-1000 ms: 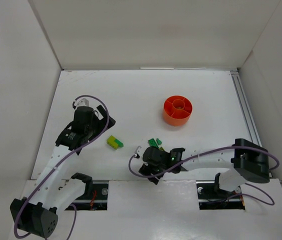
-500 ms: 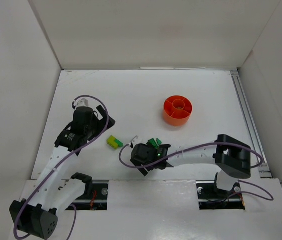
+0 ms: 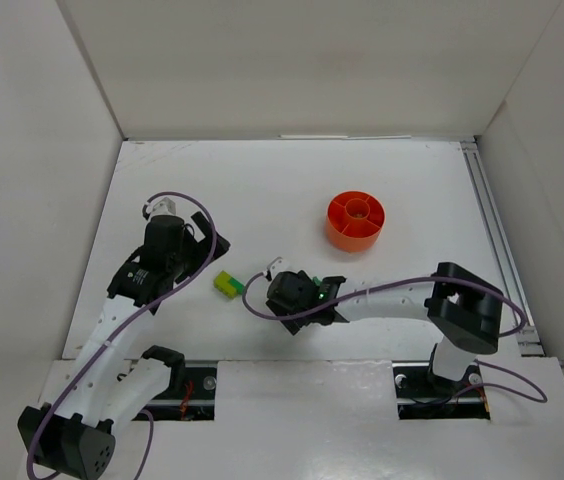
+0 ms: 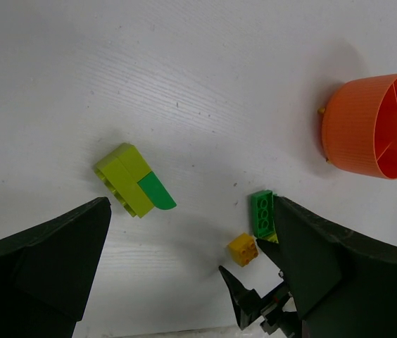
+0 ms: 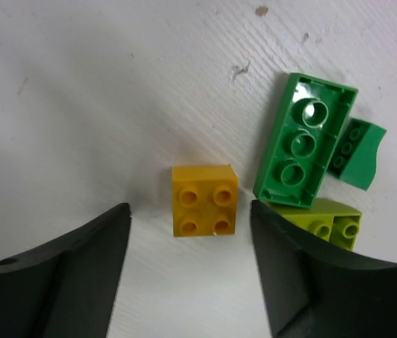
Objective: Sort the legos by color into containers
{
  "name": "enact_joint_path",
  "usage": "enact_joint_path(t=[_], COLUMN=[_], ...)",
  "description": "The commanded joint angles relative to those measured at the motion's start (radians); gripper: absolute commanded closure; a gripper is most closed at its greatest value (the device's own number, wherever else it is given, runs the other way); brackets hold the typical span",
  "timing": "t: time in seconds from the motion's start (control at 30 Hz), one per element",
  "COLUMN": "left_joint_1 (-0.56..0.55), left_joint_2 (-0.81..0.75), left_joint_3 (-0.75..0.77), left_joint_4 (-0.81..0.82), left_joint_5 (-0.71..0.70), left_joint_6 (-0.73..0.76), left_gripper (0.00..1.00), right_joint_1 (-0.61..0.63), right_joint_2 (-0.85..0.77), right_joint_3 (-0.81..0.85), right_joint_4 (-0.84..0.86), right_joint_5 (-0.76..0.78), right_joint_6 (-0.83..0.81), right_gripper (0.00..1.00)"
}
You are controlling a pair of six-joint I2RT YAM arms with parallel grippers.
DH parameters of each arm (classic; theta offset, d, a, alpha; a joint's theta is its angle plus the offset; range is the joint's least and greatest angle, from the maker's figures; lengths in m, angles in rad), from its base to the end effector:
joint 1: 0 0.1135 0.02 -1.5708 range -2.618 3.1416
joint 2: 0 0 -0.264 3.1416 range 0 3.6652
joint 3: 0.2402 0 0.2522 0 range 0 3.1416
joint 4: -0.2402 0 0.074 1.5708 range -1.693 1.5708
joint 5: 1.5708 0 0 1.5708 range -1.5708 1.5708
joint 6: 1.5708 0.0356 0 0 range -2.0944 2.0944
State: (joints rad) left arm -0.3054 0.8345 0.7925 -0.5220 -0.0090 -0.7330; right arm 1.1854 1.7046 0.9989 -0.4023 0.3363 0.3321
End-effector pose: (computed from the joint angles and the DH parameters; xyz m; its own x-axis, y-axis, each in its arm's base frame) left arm 0.1742 -0.0546 0.3002 -0.5752 -0.5202 -0.6313 -0.1231 0.8180 -0.5619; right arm 0.1344 0.3001 0.1656 -0.5851 -0.6237 -0.5183 -0.6649 0.7349 -0.1336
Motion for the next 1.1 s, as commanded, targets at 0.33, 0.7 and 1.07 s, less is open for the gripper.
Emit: enact_joint_path(t=[0.33,0.7,1.07], left_joint_1=[0.005,0.005,0.014], left_joint_2=[-0.003,0.198,0.391], left_joint_3=[0.02,0.131,0.244], left_joint_4=[0.026,0.14,0.263], left_joint_5=[-0.022,-0.032,-0.022], left_joint_6=[0.015,0.037,0.057], left_gripper=[0.01,0.01,0.01], right_joint_1=[-0.02,-0.426,-0.719], right_joint_2=[-0.049,-0.206,0.01], right_joint_3=[0.082,0.214,0.526], right_joint_4=[-0.075,0.035,0.016], right_joint_5=[0.003,-0.203,-0.28], right_joint_6=[-0.087,-0.424,-0.574], right_gripper=[0.71,0.77,0.77])
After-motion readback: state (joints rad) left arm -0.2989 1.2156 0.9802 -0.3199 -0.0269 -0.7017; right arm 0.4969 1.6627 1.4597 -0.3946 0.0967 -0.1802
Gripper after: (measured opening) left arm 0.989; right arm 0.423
